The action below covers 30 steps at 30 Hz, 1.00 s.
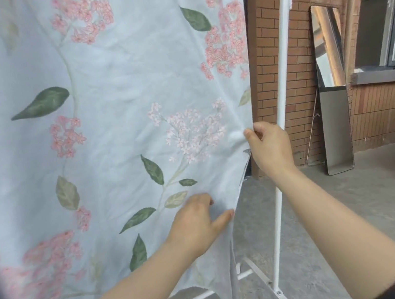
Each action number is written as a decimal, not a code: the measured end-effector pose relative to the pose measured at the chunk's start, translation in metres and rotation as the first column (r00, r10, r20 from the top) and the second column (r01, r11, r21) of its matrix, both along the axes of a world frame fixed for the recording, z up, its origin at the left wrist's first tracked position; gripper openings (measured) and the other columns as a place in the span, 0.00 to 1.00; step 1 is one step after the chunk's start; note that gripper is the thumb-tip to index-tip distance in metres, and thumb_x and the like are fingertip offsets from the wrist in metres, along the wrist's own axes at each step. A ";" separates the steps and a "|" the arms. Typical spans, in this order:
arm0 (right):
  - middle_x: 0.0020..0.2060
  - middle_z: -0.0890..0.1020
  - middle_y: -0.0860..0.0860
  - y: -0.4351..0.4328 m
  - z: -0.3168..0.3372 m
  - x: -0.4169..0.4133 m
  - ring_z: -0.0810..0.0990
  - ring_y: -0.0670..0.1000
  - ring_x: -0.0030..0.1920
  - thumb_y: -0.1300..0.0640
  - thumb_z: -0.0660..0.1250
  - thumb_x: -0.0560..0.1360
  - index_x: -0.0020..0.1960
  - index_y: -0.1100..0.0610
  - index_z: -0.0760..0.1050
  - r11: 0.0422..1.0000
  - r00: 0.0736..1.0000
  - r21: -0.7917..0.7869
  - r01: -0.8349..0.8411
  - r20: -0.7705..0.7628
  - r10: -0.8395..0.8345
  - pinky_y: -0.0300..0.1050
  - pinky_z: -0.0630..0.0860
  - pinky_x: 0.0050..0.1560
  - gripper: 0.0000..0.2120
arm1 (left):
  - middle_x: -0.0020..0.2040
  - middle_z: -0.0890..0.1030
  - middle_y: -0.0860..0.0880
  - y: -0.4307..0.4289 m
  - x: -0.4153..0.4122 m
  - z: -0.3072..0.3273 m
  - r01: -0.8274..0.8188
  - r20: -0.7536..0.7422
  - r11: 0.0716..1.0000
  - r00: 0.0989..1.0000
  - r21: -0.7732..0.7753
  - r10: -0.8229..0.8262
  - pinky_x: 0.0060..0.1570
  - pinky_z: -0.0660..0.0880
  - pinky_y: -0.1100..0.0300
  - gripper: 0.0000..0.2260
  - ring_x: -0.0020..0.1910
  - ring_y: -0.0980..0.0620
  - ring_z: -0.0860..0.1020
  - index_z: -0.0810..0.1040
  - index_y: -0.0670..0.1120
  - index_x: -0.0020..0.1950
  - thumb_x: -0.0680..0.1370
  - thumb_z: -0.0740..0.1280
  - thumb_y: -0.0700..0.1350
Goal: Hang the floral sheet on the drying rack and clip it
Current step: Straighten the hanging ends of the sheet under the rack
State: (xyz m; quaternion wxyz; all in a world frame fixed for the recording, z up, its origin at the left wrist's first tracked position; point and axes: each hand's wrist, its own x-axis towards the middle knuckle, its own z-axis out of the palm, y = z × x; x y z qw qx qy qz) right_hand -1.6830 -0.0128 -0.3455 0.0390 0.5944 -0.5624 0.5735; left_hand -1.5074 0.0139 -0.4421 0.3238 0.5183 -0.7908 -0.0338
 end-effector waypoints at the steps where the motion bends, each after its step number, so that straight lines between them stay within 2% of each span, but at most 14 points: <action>1: 0.33 0.75 0.50 0.003 -0.003 0.002 0.71 0.49 0.35 0.55 0.64 0.77 0.41 0.59 0.71 1.000 1.000 0.009 0.003 0.015 -0.003 0.44 0.60 0.33 0.09 | 0.53 0.74 0.51 0.002 0.005 0.003 0.001 -0.038 1.000 0.999 0.002 -0.001 0.50 0.70 0.60 0.20 0.51 0.51 0.75 0.74 0.46 0.56 0.76 0.62 0.61; 3: 0.36 0.76 0.49 0.013 -0.007 0.010 0.74 0.49 0.38 0.56 0.68 0.74 0.46 0.57 0.71 0.999 0.998 -0.004 -0.037 0.053 0.037 0.42 0.65 0.37 0.07 | 0.52 0.77 0.51 0.008 0.019 0.010 -0.009 -0.064 1.000 0.998 -0.028 0.007 0.48 0.70 0.61 0.16 0.49 0.53 0.76 0.74 0.46 0.55 0.77 0.63 0.58; 7: 0.31 0.75 0.50 0.037 -0.010 0.049 0.78 0.53 0.33 0.57 0.70 0.72 0.39 0.54 0.70 0.954 0.954 0.023 -0.298 0.039 0.297 0.47 0.74 0.33 0.09 | 0.45 0.79 0.52 0.024 0.057 0.016 -0.073 -0.196 0.994 0.979 -0.080 0.056 0.46 0.73 0.60 0.08 0.43 0.55 0.77 0.76 0.47 0.51 0.76 0.65 0.50; 11: 0.31 0.78 0.50 0.054 -0.017 0.098 0.77 0.47 0.28 0.56 0.71 0.72 0.40 0.53 0.74 0.880 0.884 0.093 -0.467 0.064 0.462 0.43 0.73 0.30 0.06 | 0.39 0.77 0.56 0.047 0.104 0.010 -0.154 -0.289 0.986 0.949 -0.064 0.129 0.39 0.70 0.64 0.02 0.38 0.59 0.76 0.76 0.49 0.47 0.76 0.66 0.47; 15: 0.32 0.79 0.51 0.066 -0.029 0.153 0.79 0.51 0.31 0.56 0.69 0.73 0.40 0.52 0.76 0.800 0.813 0.164 -0.577 0.022 0.582 0.50 0.78 0.35 0.04 | 0.39 0.79 0.56 0.079 0.166 0.001 -0.232 -0.382 0.970 0.905 -0.069 0.189 0.40 0.73 0.69 0.01 0.40 0.61 0.77 0.77 0.49 0.44 0.75 0.67 0.44; 19: 0.33 0.78 0.48 0.091 -0.031 0.229 0.79 0.50 0.32 0.56 0.68 0.74 0.41 0.52 0.78 0.708 0.710 0.174 -0.685 -0.057 0.701 0.48 0.79 0.37 0.03 | 0.39 0.80 0.54 0.118 0.226 -0.007 -0.304 -0.456 0.951 0.855 -0.058 0.246 0.39 0.74 0.67 0.03 0.38 0.57 0.78 0.78 0.48 0.44 0.75 0.67 0.41; 22: 0.32 0.80 0.49 0.114 -0.029 0.291 0.80 0.50 0.31 0.57 0.68 0.74 0.41 0.53 0.78 0.607 0.609 0.169 -0.777 -0.043 0.792 0.52 0.80 0.36 0.03 | 0.36 0.81 0.53 0.146 0.270 -0.008 -0.357 -0.481 0.933 0.826 -0.045 0.293 0.36 0.74 0.69 0.04 0.36 0.56 0.79 0.78 0.47 0.43 0.75 0.67 0.39; 30: 0.33 0.81 0.51 0.171 -0.028 0.428 0.82 0.49 0.30 0.60 0.67 0.75 0.41 0.54 0.78 0.367 0.366 0.160 -0.917 -0.037 0.930 0.55 0.80 0.37 0.04 | 0.36 0.82 0.50 0.220 0.386 -0.019 -0.501 -0.549 0.865 0.723 0.000 0.419 0.39 0.76 0.57 0.05 0.37 0.52 0.81 0.78 0.50 0.41 0.75 0.67 0.41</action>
